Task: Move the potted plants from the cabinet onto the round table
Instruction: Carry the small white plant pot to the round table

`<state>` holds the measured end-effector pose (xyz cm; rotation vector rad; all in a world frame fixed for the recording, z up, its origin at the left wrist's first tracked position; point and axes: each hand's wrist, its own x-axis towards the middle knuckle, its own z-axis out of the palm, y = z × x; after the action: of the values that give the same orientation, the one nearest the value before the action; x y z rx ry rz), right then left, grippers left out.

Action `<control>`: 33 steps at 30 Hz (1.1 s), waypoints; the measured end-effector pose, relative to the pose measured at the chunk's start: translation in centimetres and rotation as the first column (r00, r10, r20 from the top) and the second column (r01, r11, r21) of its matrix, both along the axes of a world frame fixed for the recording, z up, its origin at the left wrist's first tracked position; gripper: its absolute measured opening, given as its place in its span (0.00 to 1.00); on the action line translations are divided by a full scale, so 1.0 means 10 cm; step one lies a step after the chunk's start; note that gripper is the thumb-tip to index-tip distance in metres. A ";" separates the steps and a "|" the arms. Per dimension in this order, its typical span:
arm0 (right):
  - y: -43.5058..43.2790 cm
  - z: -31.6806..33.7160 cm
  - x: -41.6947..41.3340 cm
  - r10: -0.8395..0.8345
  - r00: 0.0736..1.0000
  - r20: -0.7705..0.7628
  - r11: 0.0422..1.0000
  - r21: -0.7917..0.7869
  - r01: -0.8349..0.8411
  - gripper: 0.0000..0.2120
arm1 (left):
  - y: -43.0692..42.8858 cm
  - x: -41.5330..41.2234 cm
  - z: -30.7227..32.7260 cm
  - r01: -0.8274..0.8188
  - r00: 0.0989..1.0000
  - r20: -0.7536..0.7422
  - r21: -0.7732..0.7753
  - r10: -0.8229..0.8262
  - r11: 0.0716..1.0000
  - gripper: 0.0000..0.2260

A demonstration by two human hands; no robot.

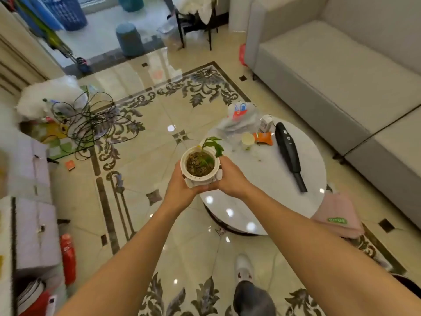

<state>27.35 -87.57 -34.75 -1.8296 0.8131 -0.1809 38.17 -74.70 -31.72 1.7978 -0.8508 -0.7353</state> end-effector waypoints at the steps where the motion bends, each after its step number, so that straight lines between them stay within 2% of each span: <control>1: -0.16 -0.13 -0.04 -0.026 1.000 0.009 1.000 0.009 0.026 0.38 | -0.17 0.00 -0.14 0.004 1.000 -0.010 0.013 -0.004 1.000 0.39; 5: -0.68 -0.65 -0.15 -0.052 0.998 0.037 0.998 0.047 0.051 0.39 | -0.76 0.00 -0.72 0.030 0.998 -0.049 0.040 -0.028 0.999 0.37; 12: -1.32 -2.03 0.00 -0.069 0.997 -0.046 0.997 0.015 0.070 0.39 | -1.42 0.11 -2.12 0.038 0.998 -0.059 0.143 -0.029 0.989 0.38; 16: -1.51 -2.71 0.04 -0.101 0.995 -0.015 0.989 0.112 0.102 0.36 | -1.62 0.16 -2.76 -0.037 0.998 -0.050 0.211 0.049 0.977 0.40; 18: -1.59 -2.96 0.04 -0.112 0.994 -0.007 0.984 0.142 0.112 0.38 | -1.71 0.17 -3.03 -0.054 0.998 -0.028 0.242 0.062 0.969 0.41; 22: -1.72 -3.19 0.10 -0.109 0.994 -0.020 0.980 0.163 0.111 0.41 | -1.88 0.25 -3.33 -0.051 0.998 -0.028 0.261 0.061 0.964 0.39; 26: -1.92 -3.20 0.30 -0.072 0.995 0.063 0.991 0.116 0.065 0.35 | -2.03 0.46 -3.43 0.032 0.998 -0.066 0.237 -0.017 0.971 0.35; 31: -2.10 -3.27 0.42 -0.060 0.995 0.080 0.990 0.136 0.049 0.35 | -2.08 0.57 -3.55 0.023 0.997 -0.071 0.230 -0.007 0.973 0.37; 33: -2.14 -3.31 0.42 -0.068 0.995 0.071 0.985 0.166 0.055 0.38 | -2.08 0.59 -3.58 0.006 0.996 -0.093 0.241 0.017 0.970 0.38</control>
<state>31.54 -108.94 -67.82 -1.6353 0.8078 -0.2159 44.10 -95.46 -67.53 1.9612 -0.7169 -0.9459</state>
